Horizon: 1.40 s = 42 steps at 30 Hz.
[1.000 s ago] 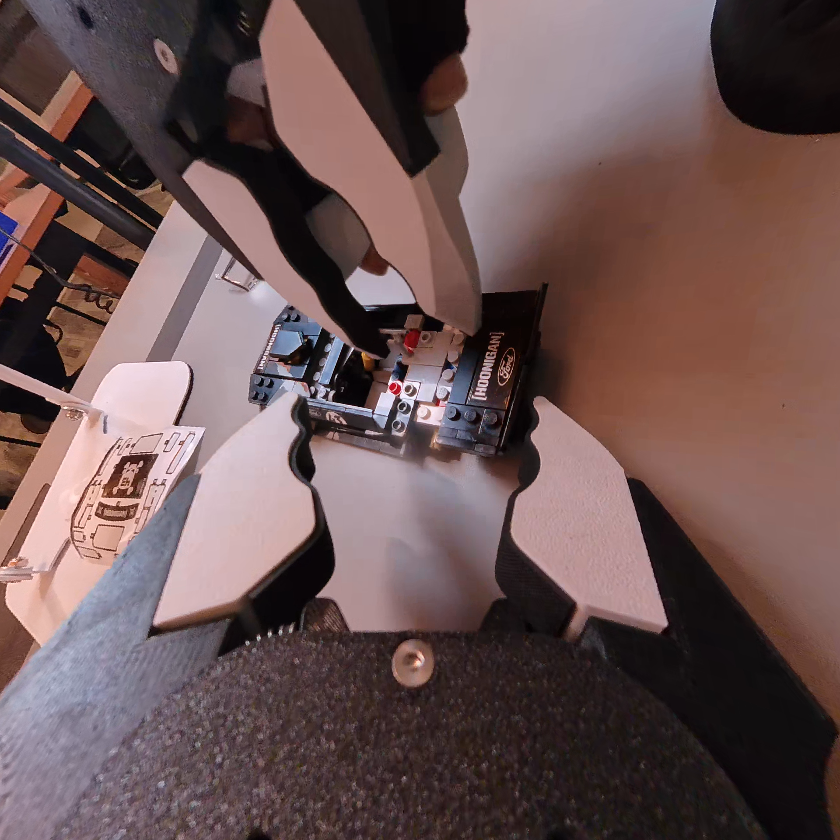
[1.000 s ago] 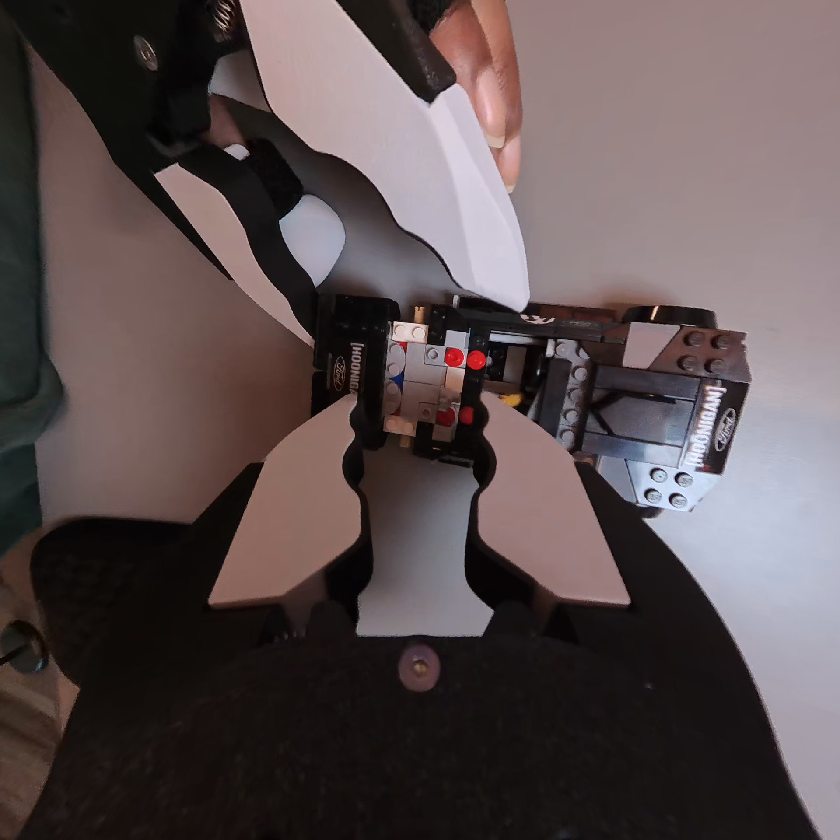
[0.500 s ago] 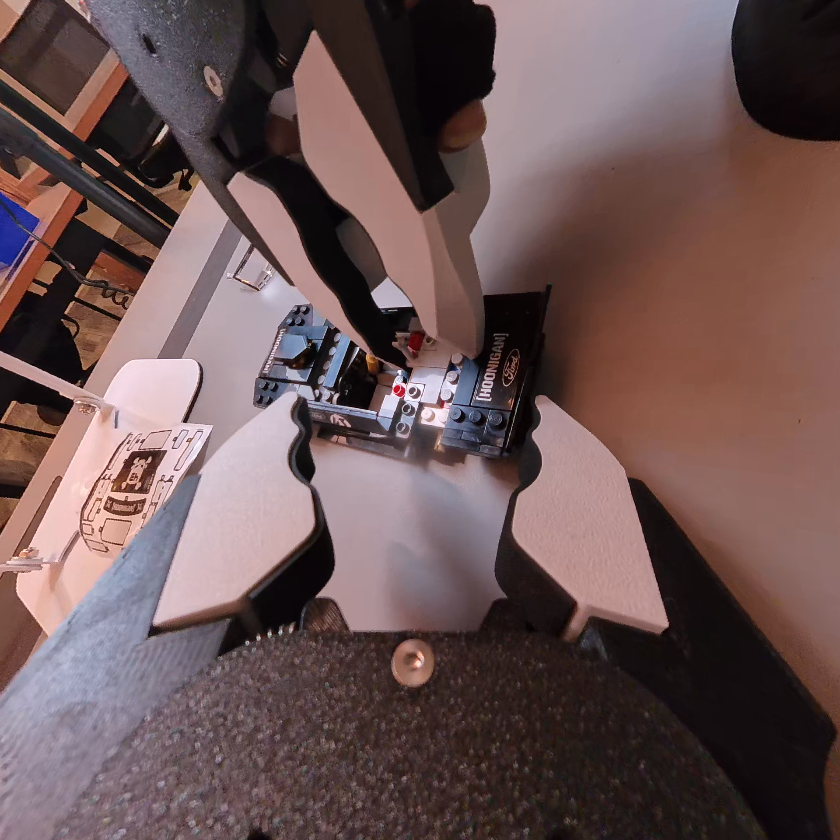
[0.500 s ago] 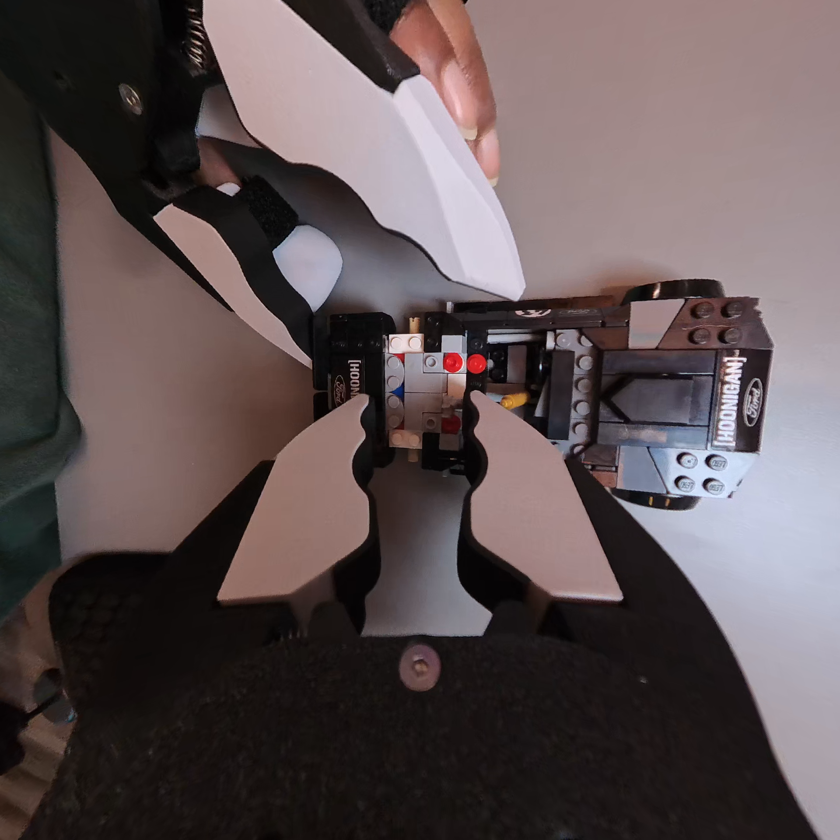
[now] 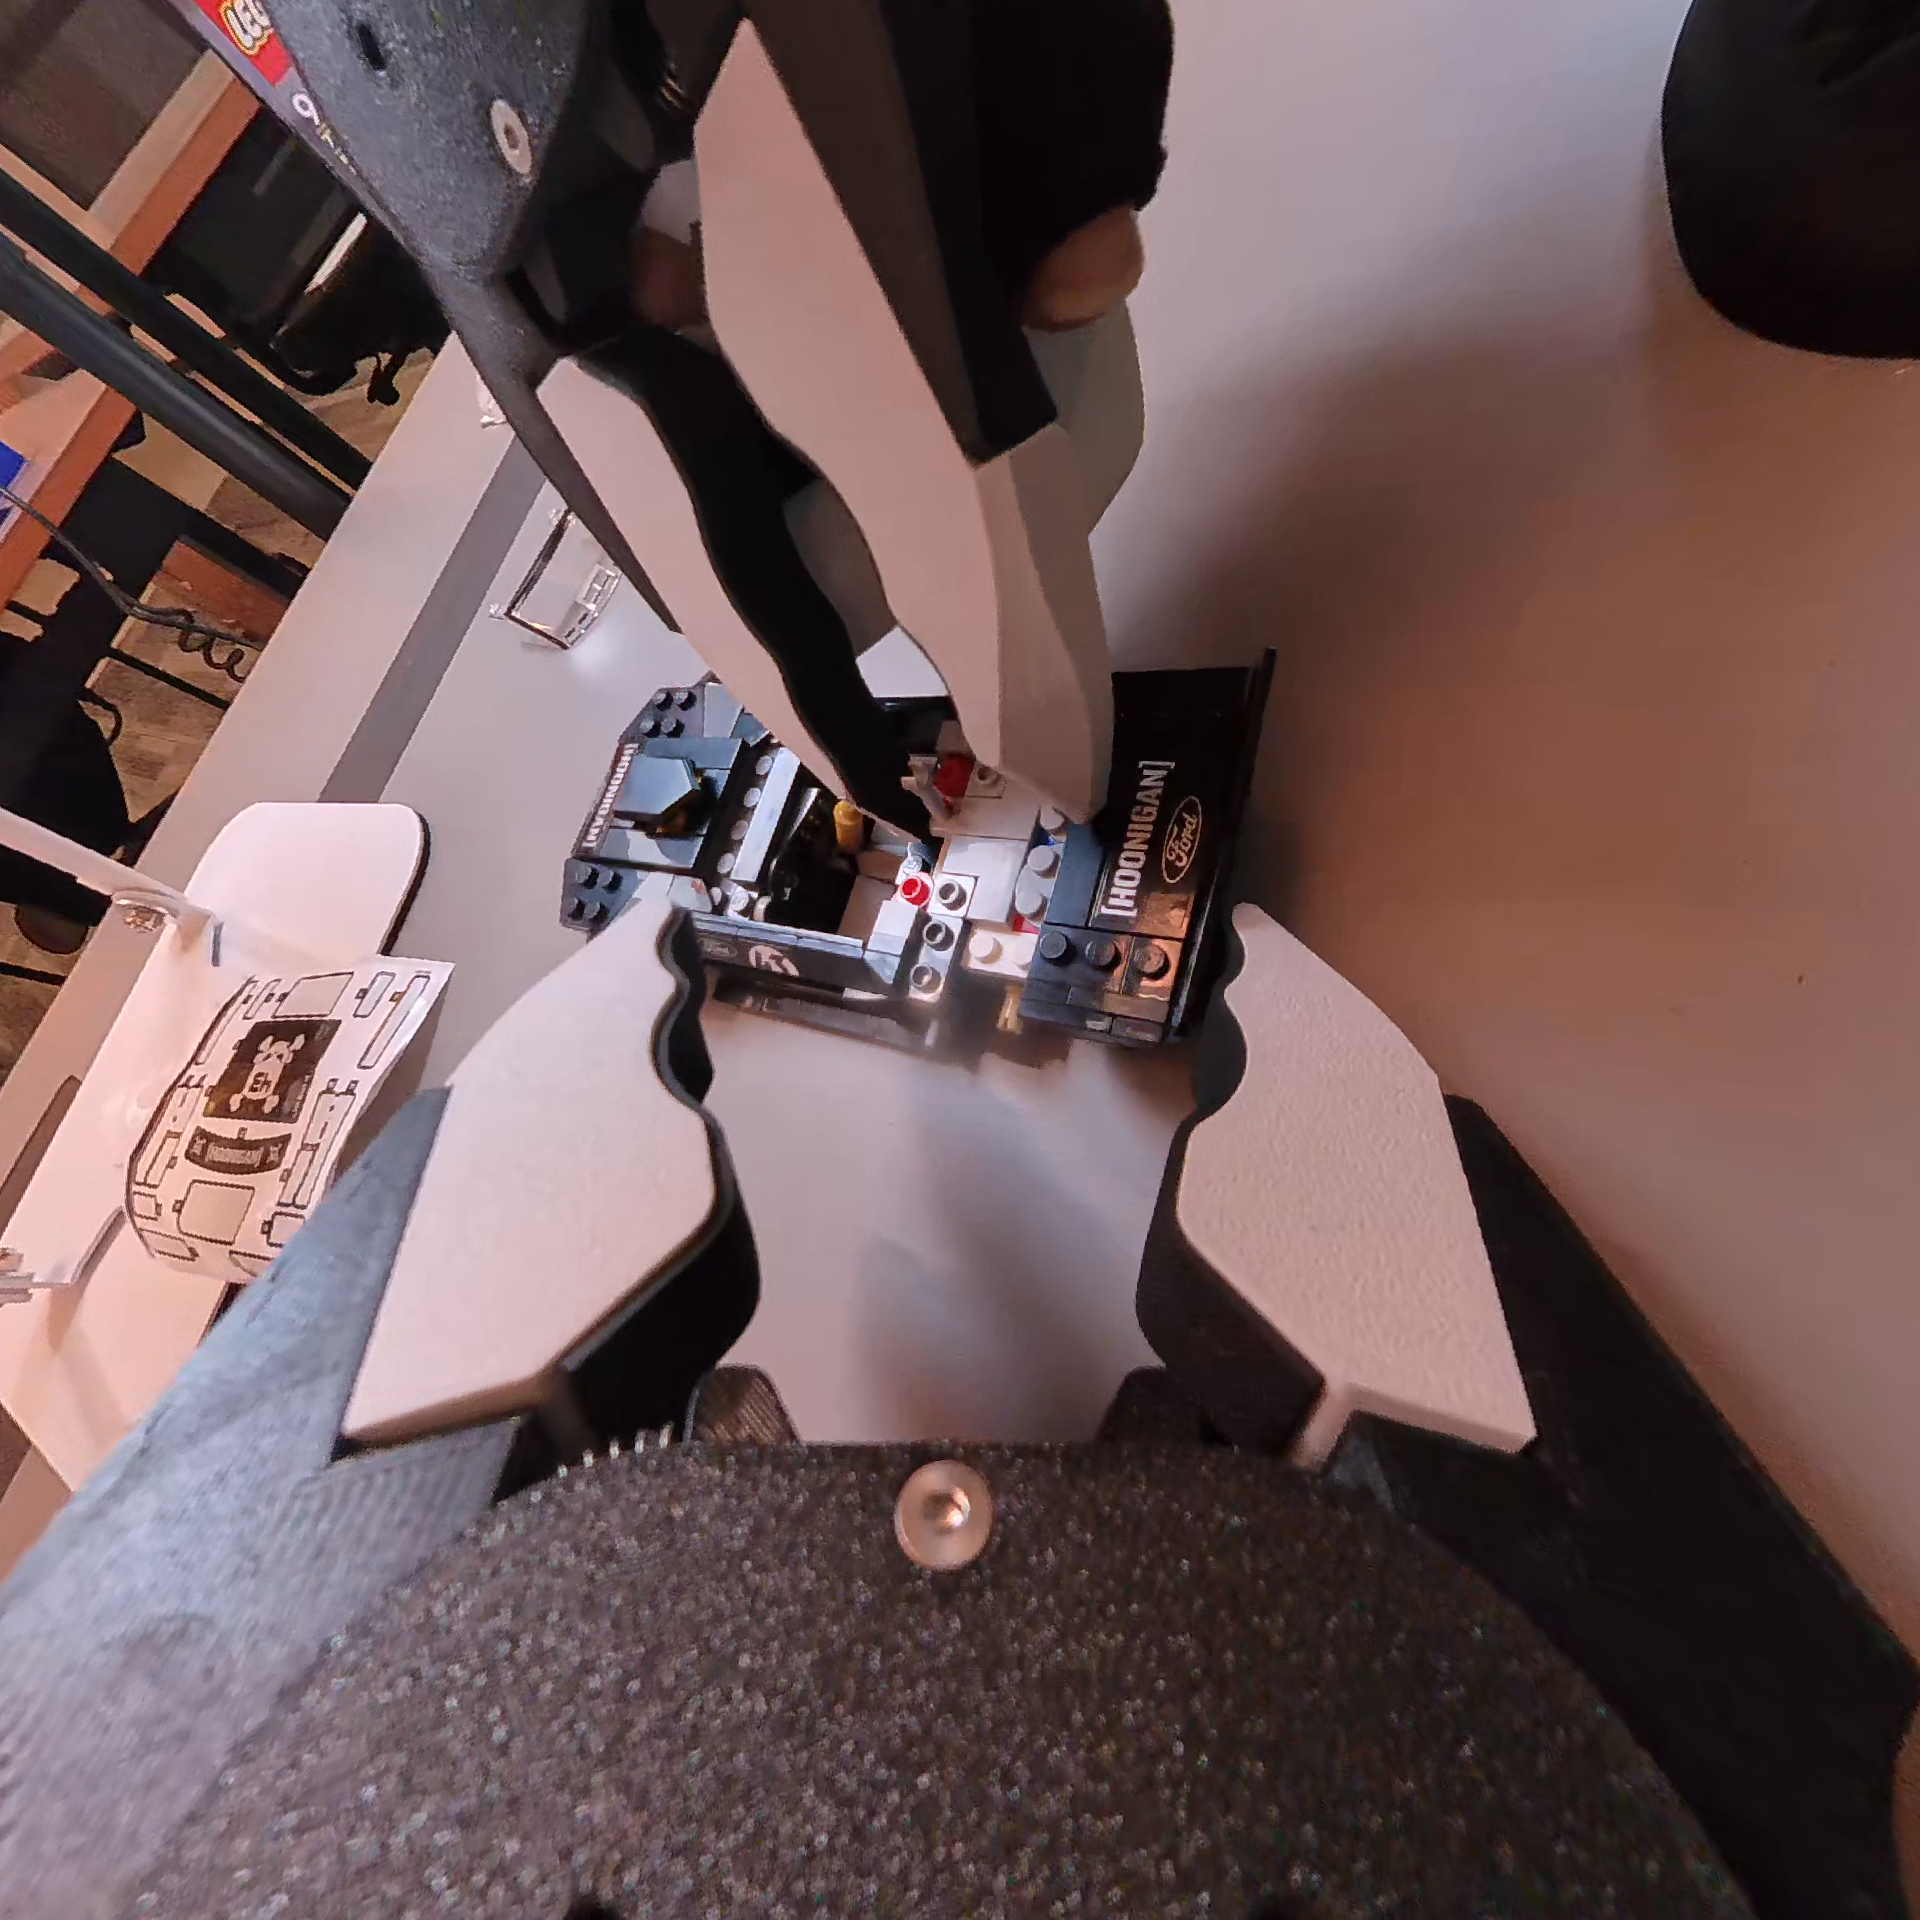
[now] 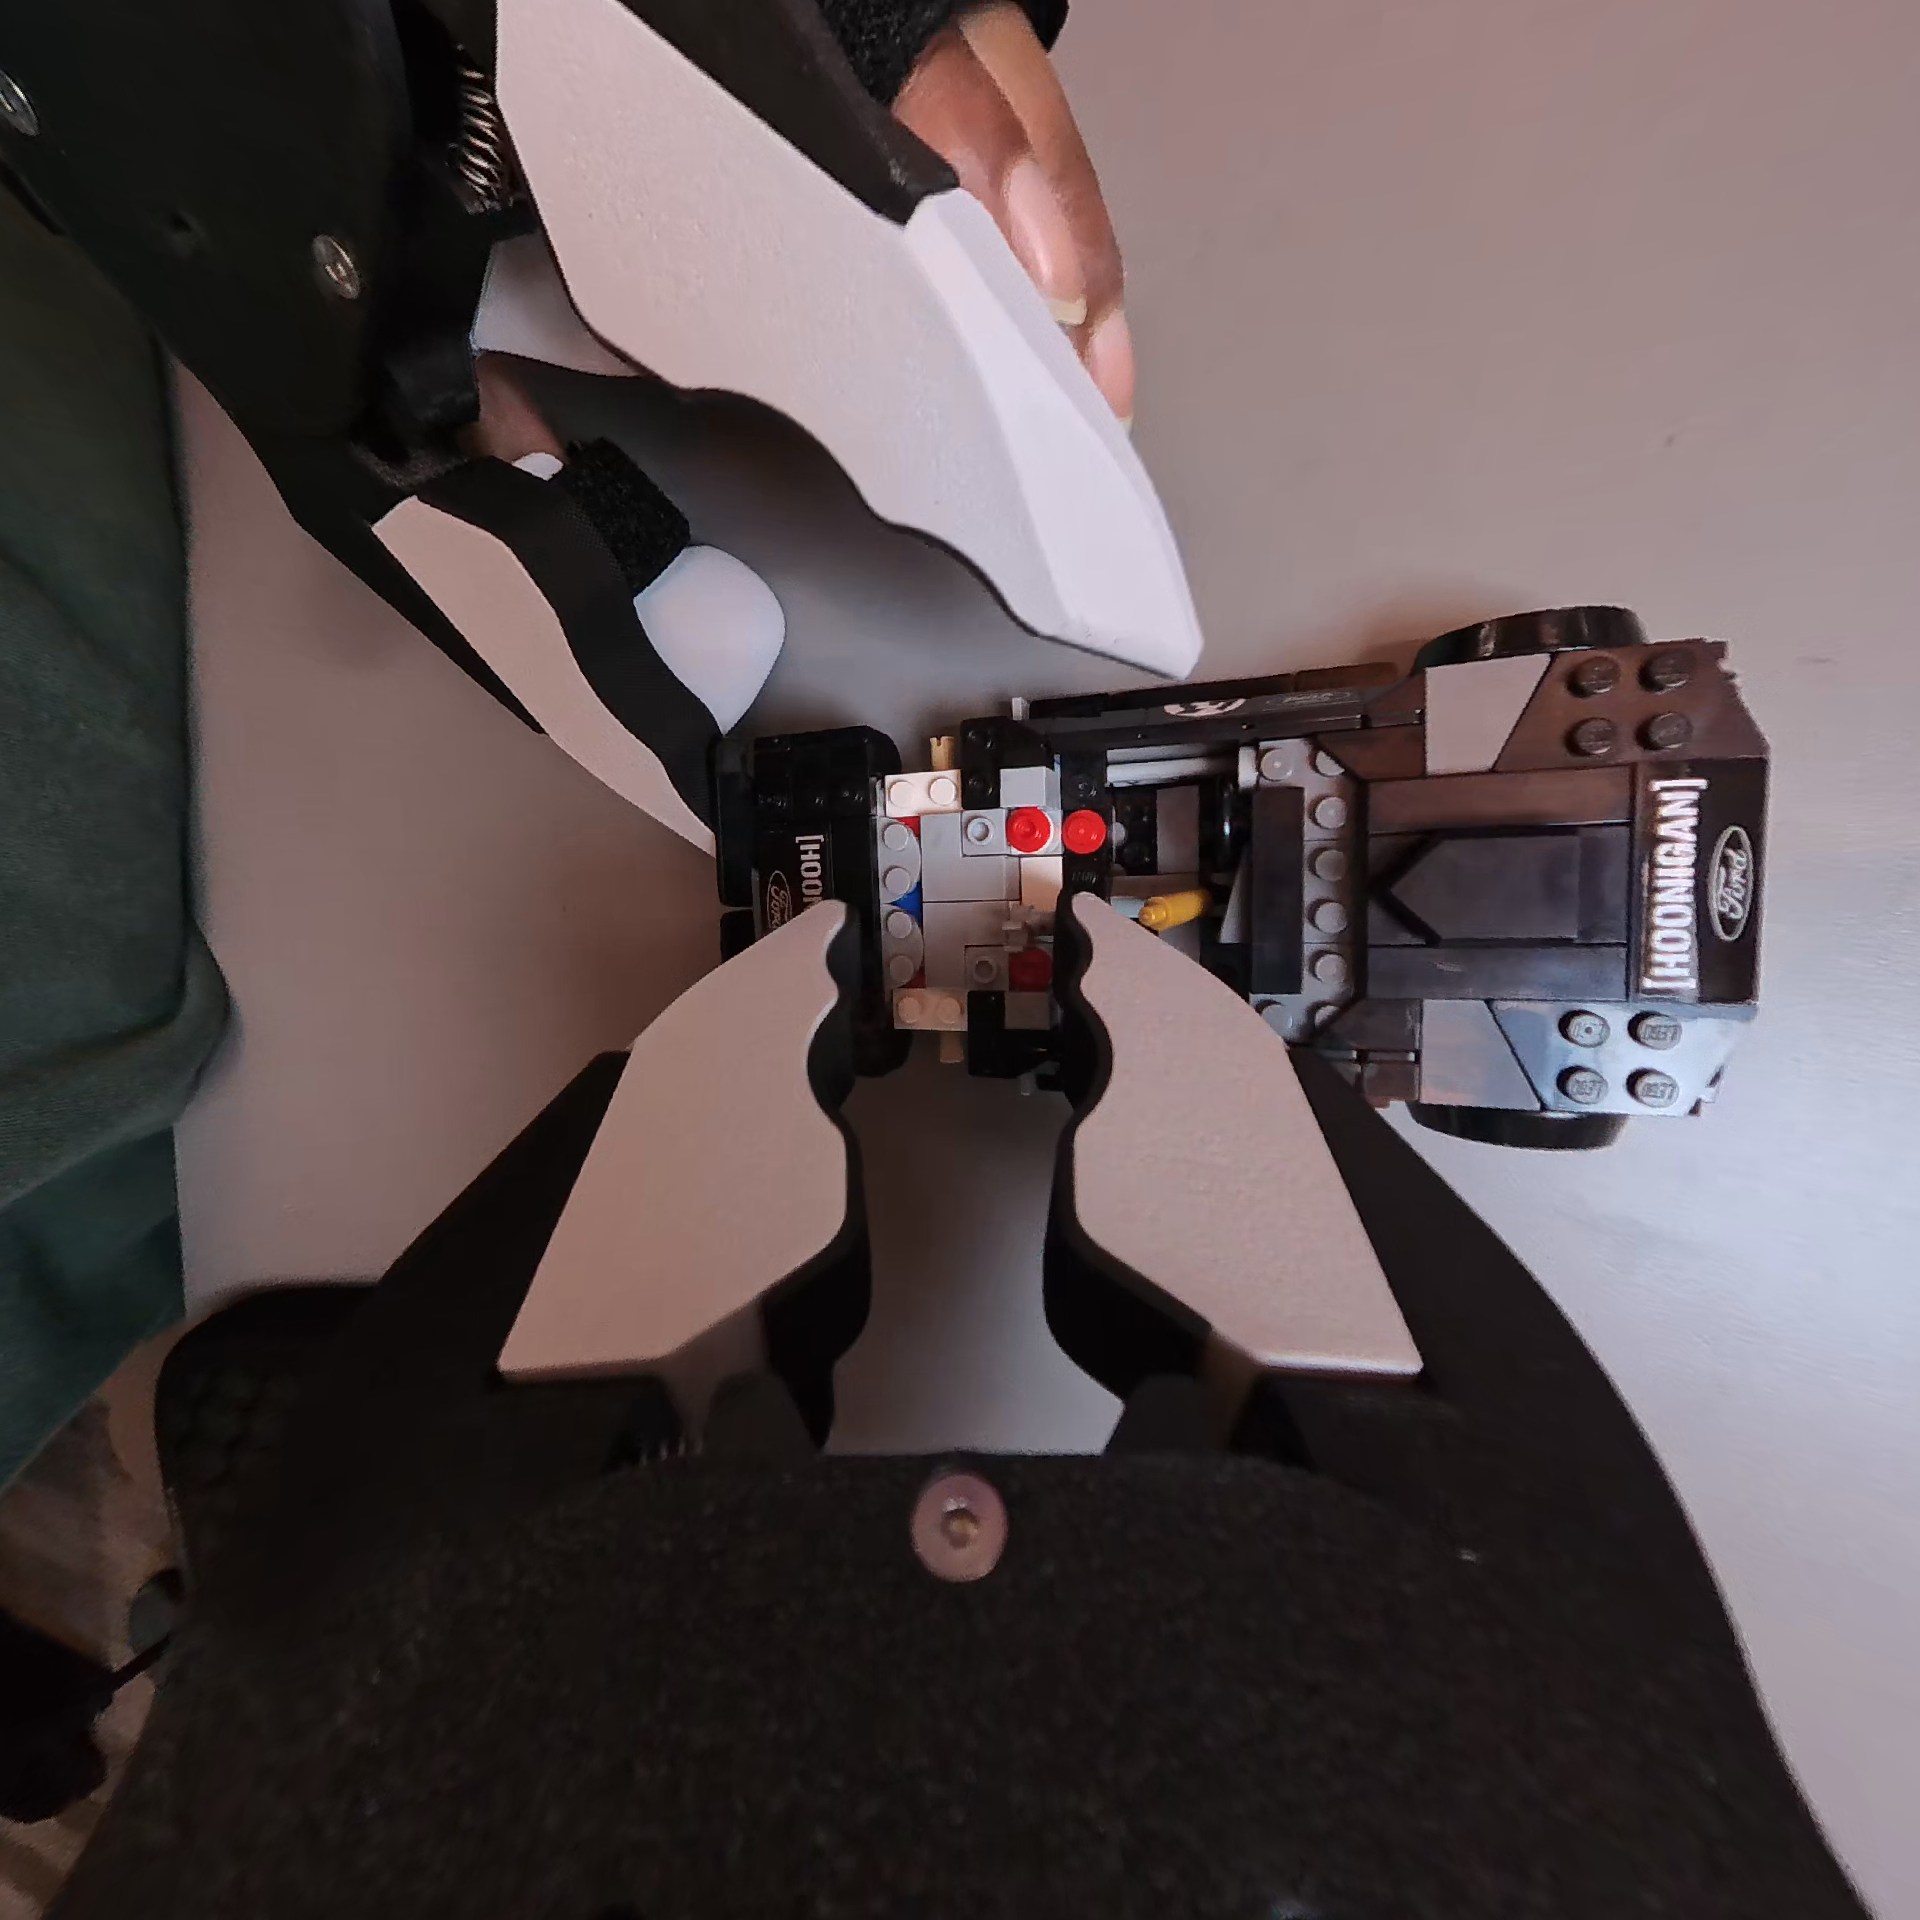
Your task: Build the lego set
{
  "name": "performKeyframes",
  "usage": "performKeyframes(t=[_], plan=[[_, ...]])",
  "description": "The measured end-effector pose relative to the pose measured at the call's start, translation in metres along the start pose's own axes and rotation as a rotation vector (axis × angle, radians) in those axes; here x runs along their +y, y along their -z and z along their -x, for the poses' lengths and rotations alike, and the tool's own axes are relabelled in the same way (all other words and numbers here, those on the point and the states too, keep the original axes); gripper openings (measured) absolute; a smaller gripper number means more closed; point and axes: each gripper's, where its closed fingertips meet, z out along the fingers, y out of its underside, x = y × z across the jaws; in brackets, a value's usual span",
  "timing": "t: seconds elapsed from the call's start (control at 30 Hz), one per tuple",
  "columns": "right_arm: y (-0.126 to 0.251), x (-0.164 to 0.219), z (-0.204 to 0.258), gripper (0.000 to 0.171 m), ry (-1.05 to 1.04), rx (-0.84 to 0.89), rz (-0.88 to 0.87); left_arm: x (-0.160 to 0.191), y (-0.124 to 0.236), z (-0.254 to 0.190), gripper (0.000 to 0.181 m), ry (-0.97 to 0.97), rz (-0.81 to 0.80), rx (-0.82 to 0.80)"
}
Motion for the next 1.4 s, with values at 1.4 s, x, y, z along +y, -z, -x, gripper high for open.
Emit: performKeyframes(t=[1.4], plan=[[0.013,0.053,0.001,0.082,-0.446,0.647,-0.395,-0.005,0.037,0.051,0.071,0.307,-0.229,-0.002]])
